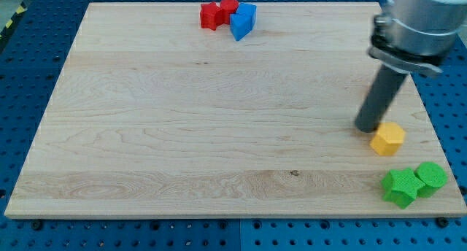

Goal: Move the blue cube to the top of the green star

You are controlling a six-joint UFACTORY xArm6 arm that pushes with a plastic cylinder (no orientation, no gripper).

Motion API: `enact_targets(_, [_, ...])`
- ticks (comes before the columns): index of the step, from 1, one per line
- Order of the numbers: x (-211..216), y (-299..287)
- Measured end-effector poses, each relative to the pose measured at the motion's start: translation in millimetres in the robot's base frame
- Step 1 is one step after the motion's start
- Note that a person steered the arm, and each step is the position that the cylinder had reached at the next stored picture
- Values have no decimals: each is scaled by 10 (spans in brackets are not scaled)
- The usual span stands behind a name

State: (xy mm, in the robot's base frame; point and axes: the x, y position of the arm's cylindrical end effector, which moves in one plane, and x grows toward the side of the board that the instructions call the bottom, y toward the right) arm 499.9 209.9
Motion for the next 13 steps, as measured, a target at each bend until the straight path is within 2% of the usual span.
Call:
enact_targets(1, [169,319])
enact_targets(2, [203,338])
enact_targets(3, [50,195])
enact_targets(5, [-253,-896])
enact_targets(6, [-702,-1124])
enact_targets(8, [-1816,-256])
enact_targets(9, [-2380,-418])
enact_targets(10, [-2792,-919])
enact_targets(12, [-2837,-2108])
enact_targets(13, [-2505,-2164])
